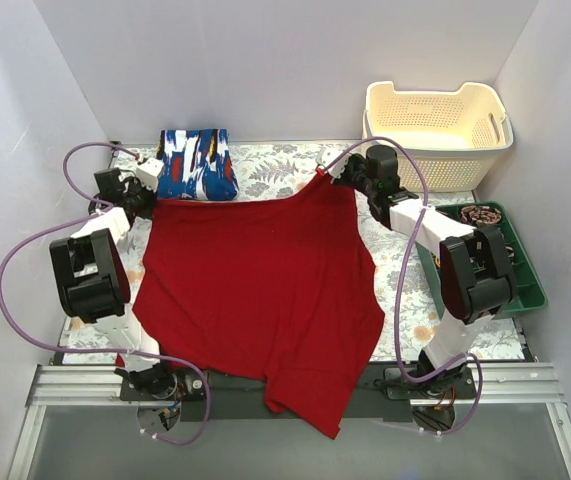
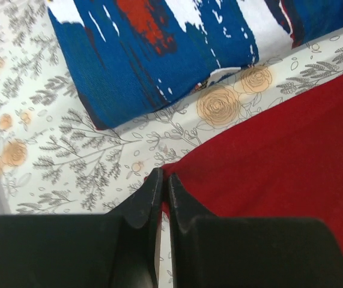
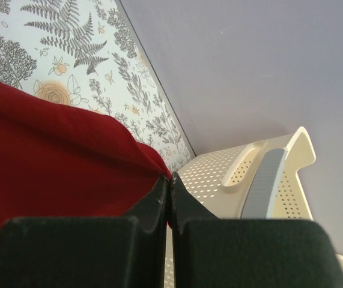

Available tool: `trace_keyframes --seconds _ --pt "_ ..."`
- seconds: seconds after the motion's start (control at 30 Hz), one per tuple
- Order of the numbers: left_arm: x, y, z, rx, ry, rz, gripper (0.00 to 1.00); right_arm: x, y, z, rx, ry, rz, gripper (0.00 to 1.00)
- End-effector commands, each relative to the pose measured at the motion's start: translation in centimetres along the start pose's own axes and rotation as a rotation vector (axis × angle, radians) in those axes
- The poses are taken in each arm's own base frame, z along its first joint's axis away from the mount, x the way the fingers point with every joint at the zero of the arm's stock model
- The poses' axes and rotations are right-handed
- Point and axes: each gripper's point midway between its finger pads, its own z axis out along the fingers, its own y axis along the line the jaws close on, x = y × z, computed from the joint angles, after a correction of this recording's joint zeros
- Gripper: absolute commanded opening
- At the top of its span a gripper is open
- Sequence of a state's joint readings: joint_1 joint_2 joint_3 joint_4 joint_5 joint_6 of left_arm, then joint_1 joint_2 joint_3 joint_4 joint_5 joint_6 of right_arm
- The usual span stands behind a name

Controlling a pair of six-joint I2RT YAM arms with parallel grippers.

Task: Fold and stack the mixed laundry pile
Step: Flatten out the T-shirt at the center of the board, then fold the T-shirt at the center of the board.

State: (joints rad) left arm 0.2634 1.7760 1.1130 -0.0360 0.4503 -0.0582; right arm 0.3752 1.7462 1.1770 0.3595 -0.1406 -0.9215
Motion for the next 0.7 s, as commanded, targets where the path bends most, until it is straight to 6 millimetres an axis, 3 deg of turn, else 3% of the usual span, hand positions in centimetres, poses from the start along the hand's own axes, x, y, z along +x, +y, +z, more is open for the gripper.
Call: trace_keyframes --seconds 0.0,0.03,0.1,0.13,0.2,0.23,0.3,0.33,0.37,0.4,0.43,0.5,0.57,0.67 --pt "-5.2 1.0 -2.0 -0.013 -0.141 0.16 0.0 -3.8 -4.6 -1.7 0.099 -0.053 -0.039 0.01" --pt "-5.3 0.5 -2.9 0.005 -0.138 0.172 0.0 -3.2 -3.5 -2.3 0.049 -0.012 -0.033 0.01" --pt "-4.6 -0.3 -3.5 0.021 -0.129 0.196 0.0 -3.9 -3.3 -4.2 0.021 0.0 -0.028 0.01" --pt "-4.6 -0.7 -3.9 0.03 -0.133 0.226 0.0 -3.4 -1.9 -5.1 -0.038 0.031 -0.009 0.01" --pt "-4.6 -0.7 -5.3 0.026 -0.142 0.261 0.0 -4.9 -1.1 -7.5 -0.094 0.008 0.014 0.01" --pt "-3.9 -1.5 -5.6 0.054 -0.139 0.282 0.0 -4.2 0.8 -8.6 -0.157 0.045 0.043 0.01" --pt "-3.8 -1.3 -6.9 0.058 -0.148 0.304 0.0 -5.6 2.3 -10.8 -0.213 0.029 0.062 0.01" --pt "-3.1 -1.9 -7.2 0.078 -0.134 0.3 0.0 -4.8 4.6 -12.0 -0.284 0.068 0.088 0.01" --pt "-2.8 -2.1 -7.5 0.093 -0.133 0.336 0.0 -5.5 6.3 -12.8 -0.34 0.055 0.092 0.01" --pt "-2.6 -2.0 -8.0 0.092 -0.128 0.348 0.0 -5.9 6.9 -14.0 -0.362 0.049 0.092 0.01" --pt "-1.6 -2.8 -8.2 0.119 -0.107 0.348 0.0 -5.0 9.3 -15.0 -0.428 0.086 0.115 0.01" --pt "-1.0 -3.1 -9.3 0.139 -0.109 0.398 0.0 -5.6 11.8 -16.6 -0.501 0.081 0.114 0.01" --pt "0.3 -3.5 -9.9 0.163 -0.085 0.425 0.0 -4.9 14.9 -18.1 -0.589 0.119 0.13 0.01" --pt "3.2 -5.1 -10.9 0.237 -0.03 0.488 0.0 -4.3 17.8 -19.9 -0.682 0.154 0.171 0.01"
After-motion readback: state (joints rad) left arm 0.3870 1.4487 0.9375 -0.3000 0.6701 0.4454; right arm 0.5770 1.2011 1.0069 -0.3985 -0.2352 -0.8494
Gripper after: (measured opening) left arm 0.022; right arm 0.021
